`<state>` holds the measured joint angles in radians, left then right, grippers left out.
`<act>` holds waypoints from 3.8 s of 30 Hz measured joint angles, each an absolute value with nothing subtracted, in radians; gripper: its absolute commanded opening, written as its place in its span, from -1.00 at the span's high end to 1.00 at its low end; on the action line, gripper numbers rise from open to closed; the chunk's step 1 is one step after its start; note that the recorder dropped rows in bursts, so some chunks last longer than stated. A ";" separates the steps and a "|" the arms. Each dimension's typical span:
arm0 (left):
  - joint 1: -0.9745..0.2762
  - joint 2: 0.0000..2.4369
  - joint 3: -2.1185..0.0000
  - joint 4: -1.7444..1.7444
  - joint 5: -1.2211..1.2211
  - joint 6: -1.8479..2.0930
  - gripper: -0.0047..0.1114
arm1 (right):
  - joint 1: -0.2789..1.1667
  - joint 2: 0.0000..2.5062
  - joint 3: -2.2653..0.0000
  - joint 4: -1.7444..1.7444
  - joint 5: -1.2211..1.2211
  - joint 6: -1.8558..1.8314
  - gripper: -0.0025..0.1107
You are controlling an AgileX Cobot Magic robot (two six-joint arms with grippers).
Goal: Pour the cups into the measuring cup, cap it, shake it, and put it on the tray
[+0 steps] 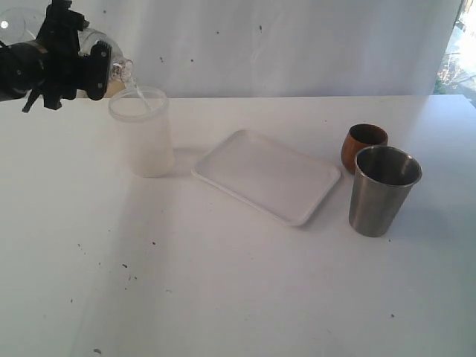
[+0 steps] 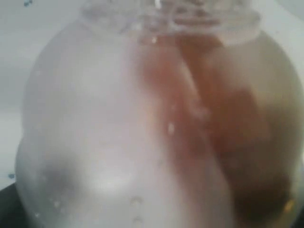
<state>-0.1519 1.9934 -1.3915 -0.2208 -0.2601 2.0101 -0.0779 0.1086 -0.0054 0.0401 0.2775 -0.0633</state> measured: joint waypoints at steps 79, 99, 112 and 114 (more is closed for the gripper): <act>-0.152 1.993 -1.393 -0.157 -0.453 2.118 0.92 | -0.078 0.109 -0.005 0.040 0.277 -0.071 0.96; -0.152 1.993 -1.394 -0.113 -0.455 2.118 0.92 | -0.078 0.109 -0.005 0.040 0.277 -0.071 0.96; -0.152 1.993 -1.394 -0.091 -0.456 2.118 0.92 | -0.078 0.109 -0.005 0.040 0.277 -0.071 0.96; -0.152 1.993 -1.394 -0.091 -0.456 2.118 0.92 | -0.078 0.109 -0.005 0.040 0.277 -0.071 0.96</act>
<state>-0.1519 1.9934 -1.3936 -0.0911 -0.4556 2.1183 -0.0779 0.1086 -0.0054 0.0401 0.2775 -0.0714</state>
